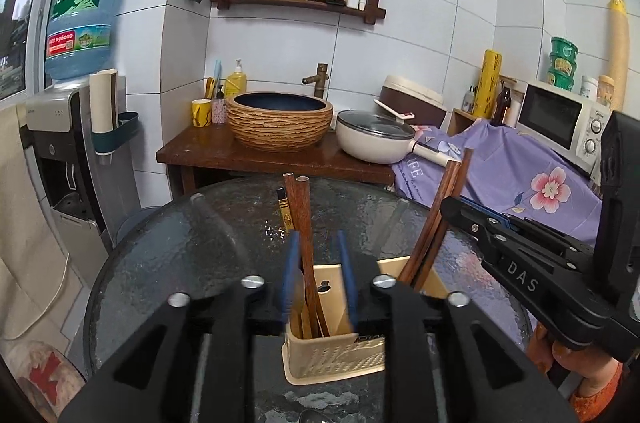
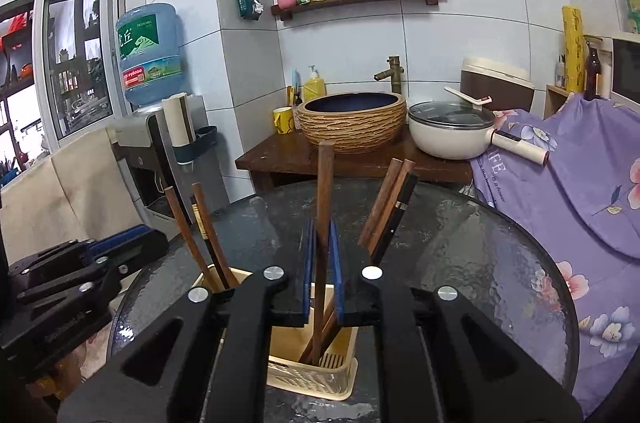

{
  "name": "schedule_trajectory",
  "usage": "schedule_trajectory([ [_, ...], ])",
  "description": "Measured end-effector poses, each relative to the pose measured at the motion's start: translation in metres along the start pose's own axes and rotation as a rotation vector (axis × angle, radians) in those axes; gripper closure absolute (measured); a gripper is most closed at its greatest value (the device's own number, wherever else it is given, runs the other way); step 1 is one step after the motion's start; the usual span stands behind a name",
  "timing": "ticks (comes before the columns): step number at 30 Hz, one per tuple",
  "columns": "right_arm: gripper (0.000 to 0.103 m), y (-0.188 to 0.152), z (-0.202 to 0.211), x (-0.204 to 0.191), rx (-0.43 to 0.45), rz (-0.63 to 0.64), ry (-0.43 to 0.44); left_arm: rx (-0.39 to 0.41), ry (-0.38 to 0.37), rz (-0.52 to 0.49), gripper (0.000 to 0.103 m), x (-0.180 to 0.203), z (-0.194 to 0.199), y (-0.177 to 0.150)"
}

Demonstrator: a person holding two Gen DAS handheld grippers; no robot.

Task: Organize utensils
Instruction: 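Open both tools to release the chopsticks into the holder, then move both open tools back over the two remaining spoons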

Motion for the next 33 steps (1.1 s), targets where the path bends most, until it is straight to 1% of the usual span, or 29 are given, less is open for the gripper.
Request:
schedule_trajectory([
  [1,0.07,-0.001,0.003,0.001,0.009,-0.006,0.002,0.015,-0.004,0.006,0.062,-0.001,0.006,-0.001],
  [2,0.061,-0.001,0.007,0.002,0.025,-0.013,0.003,0.03,-0.005,0.012,0.058,-0.002,0.013,-0.003],
  [3,0.05,-0.002,0.013,0.002,0.045,-0.021,0.001,0.042,-0.004,0.015,0.052,-0.003,0.017,-0.005],
  [4,0.05,-0.002,0.018,0.002,0.062,-0.023,0.001,0.059,0.0,0.018,0.046,-0.004,0.024,-0.007],
  [5,0.049,-0.002,0.023,0.002,0.069,-0.017,0.0,0.07,0.004,0.018,0.043,-0.005,0.029,-0.01],
  [6,0.047,-0.004,0.028,0.001,0.077,-0.009,-0.007,0.078,0.011,0.019,0.037,-0.006,0.033,-0.013],
  [7,0.042,-0.004,0.033,0.001,0.086,-0.006,-0.015,0.086,0.024,0.027,0.032,-0.009,0.039,-0.018],
  [8,0.041,-0.007,0.04,0.0,0.098,-0.004,-0.026,0.092,0.033,0.037,0.029,-0.012,0.043,-0.022],
  [10,0.037,-0.011,0.051,-0.002,0.106,0.001,-0.03,0.097,0.05,0.047,0.02,-0.017,0.049,-0.031],
  [13,0.031,-0.025,0.065,-0.005,0.099,-0.002,-0.035,0.082,0.102,0.043,0.014,-0.025,0.054,-0.047],
  [15,0.03,-0.038,0.069,-0.008,0.072,0.002,-0.032,0.051,0.124,0.042,0.012,-0.031,0.053,-0.062],
  [17,0.03,-0.057,0.069,-0.01,0.029,0.011,-0.035,0.009,0.127,0.054,0.01,-0.038,0.048,-0.077],
  [22,0.03,-0.114,0.06,-0.013,-0.103,0.04,-0.057,-0.076,0.174,0.085,0.008,-0.053,0.038,-0.116],
  [24,0.03,-0.135,0.054,-0.01,-0.152,0.025,-0.063,-0.114,0.181,0.08,0.007,-0.056,0.033,-0.132],
  [27,0.03,-0.166,0.046,-0.004,-0.227,-0.011,-0.072,-0.147,0.216,0.076,0.006,-0.062,0.029,-0.149],
  [28,0.03,-0.177,0.043,-0.002,-0.249,-0.019,-0.088,-0.161,0.23,0.079,0.006,-0.065,0.028,-0.156],
  [30,0.03,-0.194,0.04,0.0,-0.283,-0.022,-0.105,-0.185,0.242,0.096,0.006,-0.071,0.026,-0.167],
  [33,0.03,-0.212,0.035,0.003,-0.33,-0.05,-0.113,-0.209,0.241,0.114,0.006,-0.076,0.023,-0.178],
])
Point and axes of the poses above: each gripper's, at about its wrist camera, not at the fingertips, and z roughly against the way its jaws point, x to its right, y to its top, the point moved 5 cm from there along -z, roughly the way its jaws point, and after that the axes turned 1 degree about y, right-handed, at the moved point
